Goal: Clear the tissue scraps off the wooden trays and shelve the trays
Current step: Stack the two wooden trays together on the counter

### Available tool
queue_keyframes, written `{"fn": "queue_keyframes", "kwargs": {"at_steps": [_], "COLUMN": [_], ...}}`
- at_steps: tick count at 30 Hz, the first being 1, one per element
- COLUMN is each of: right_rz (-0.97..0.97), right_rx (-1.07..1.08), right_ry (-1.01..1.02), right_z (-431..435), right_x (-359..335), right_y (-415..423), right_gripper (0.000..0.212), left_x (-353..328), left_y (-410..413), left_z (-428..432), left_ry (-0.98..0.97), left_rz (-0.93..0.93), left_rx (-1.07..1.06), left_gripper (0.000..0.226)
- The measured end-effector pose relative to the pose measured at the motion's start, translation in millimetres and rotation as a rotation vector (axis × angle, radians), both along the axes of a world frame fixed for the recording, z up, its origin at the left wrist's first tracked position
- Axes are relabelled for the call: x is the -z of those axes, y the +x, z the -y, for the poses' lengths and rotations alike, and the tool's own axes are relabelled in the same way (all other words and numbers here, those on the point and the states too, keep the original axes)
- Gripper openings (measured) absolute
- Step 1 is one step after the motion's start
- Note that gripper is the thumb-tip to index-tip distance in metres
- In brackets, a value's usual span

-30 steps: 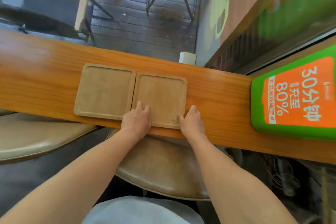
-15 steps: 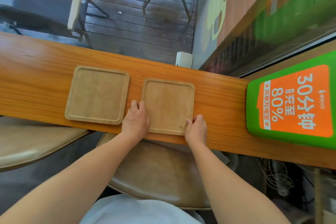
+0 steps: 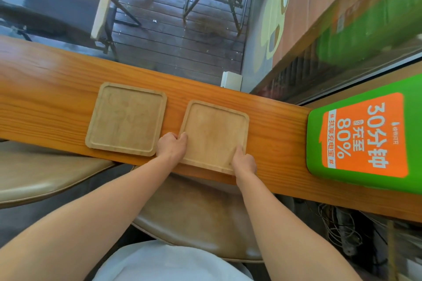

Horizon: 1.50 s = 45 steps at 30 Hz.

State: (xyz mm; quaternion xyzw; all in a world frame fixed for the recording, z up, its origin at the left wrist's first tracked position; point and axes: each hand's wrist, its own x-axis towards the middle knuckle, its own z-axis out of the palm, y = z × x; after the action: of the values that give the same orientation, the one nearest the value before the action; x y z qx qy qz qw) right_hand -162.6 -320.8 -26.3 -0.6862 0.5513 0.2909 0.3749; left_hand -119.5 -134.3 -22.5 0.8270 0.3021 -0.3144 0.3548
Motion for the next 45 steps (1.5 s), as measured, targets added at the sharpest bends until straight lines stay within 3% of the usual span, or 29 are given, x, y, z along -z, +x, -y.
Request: {"fn": "queue_keyframes", "kwargs": {"at_steps": [3,6,9,16,30,41,45], "right_rz": [0.036,0.021,0.049,0.133,0.124,0.168,0.156], "right_rx": [0.133,0.243,0.250,0.041,-0.049,-0.215,-0.358], "right_ry": [0.144,0.254,0.312,0.207,0.142,-0.016,-0.051], "right_z": [-10.0,-22.5,-37.8,-98.6,-233.8,-239.4,-231.9], "right_x": [-5.7,-14.7,-26.7,-57.5,-40.0,-25.2,-26.4], "right_y": [-0.9,-2.6,3.3,51.5,79.1,64.5,55.8], "right_gripper": [0.067,0.059,0.051,0.044,0.053,0.051,0.034], "left_x": [-2.6,-7.6,-16.9,-46.5,-33.2,-7.0,-4.2], "left_y": [0.0,-2.6,-0.1,39.4,61.9,62.1,64.0], "left_z": [-11.0,-32.6,-56.1,-116.4,-255.8,-262.3,-266.4], "left_ry": [-0.052,-0.084,-0.082,-0.048,0.026,0.046,0.031], "left_rz": [-0.020,0.032,0.070,0.152,0.139,0.031,0.011], "left_rx": [0.095,0.135,0.163,0.173,0.237,0.400,0.439], "left_gripper": [0.043,0.031,0.030,0.040,0.040,0.040,0.038]}}
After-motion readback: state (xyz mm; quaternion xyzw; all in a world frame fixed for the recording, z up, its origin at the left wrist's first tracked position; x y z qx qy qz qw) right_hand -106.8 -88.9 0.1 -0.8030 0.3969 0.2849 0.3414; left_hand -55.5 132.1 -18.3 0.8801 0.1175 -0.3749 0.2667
